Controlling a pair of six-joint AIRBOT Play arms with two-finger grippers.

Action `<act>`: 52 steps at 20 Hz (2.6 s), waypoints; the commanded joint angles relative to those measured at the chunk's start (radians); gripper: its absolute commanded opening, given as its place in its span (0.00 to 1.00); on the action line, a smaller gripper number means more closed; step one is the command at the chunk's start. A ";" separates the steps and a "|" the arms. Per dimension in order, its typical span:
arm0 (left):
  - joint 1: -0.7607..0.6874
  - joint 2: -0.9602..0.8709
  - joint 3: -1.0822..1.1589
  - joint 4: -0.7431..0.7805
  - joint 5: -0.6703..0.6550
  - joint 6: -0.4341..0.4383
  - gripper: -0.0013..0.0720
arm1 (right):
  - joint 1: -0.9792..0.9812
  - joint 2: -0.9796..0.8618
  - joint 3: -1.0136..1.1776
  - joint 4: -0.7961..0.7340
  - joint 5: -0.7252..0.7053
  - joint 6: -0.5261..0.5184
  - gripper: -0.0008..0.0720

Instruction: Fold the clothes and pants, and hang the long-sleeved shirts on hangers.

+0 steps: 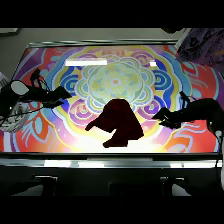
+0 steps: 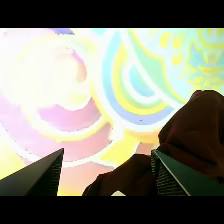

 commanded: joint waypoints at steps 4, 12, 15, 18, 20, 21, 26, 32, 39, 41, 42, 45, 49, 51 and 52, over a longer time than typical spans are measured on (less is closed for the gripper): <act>0.032 0.004 0.000 0.006 -0.025 0.011 0.86 | 0.181 -0.201 -0.022 0.087 0.060 -0.117 0.75; 0.065 -0.001 -0.002 0.025 -0.101 0.068 0.86 | 0.213 -0.249 -0.022 0.089 0.043 -0.143 0.05; 0.126 -0.003 -0.091 -0.041 -0.100 0.215 0.83 | 0.213 -0.190 -0.022 0.090 0.030 -0.139 0.05; 0.113 -0.003 -0.271 -0.195 -0.018 0.332 0.83 | 0.213 -0.149 -0.022 0.090 0.010 -0.135 0.05; 0.080 -0.005 -0.375 -0.299 0.031 0.410 0.83 | 0.213 -0.145 -0.022 0.090 -0.007 -0.135 0.05; 0.061 -0.006 -0.410 -0.351 0.043 0.454 0.83 | 0.213 -0.145 -0.022 0.090 -0.014 -0.135 0.05; -0.065 -0.059 -0.444 -0.443 0.085 0.515 0.83 | 0.213 -0.145 -0.022 0.090 -0.038 -0.129 0.05; -0.145 -0.143 -0.441 -0.555 0.192 0.516 0.83 | 0.213 -0.145 -0.022 0.091 -0.077 -0.128 0.05; -0.137 -0.150 -0.388 -0.595 0.227 0.532 0.04 | 0.212 -0.084 -0.005 0.087 -0.087 -0.140 0.05; -0.119 -0.107 -0.299 -0.550 0.212 0.531 0.04 | 0.212 -0.030 0.076 0.067 -0.055 -0.139 0.05; -0.104 -0.079 -0.234 -0.505 0.201 0.521 0.04 | 0.213 -0.009 0.154 0.039 -0.043 -0.130 0.05; -0.043 0.024 0.038 -0.266 0.168 0.393 0.03 | 0.213 0.011 0.491 -0.104 -0.046 -0.035 0.05; 0.004 0.159 0.443 0.064 0.089 0.259 0.04 | 0.213 0.042 0.973 -0.251 -0.088 0.026 0.05; 0.004 0.234 0.564 0.172 0.048 0.222 0.04 | 0.213 0.084 1.146 -0.294 -0.139 0.027 0.05; 0.004 0.277 0.594 0.214 0.033 0.200 0.04 | 0.213 0.120 1.191 -0.314 -0.158 0.034 0.05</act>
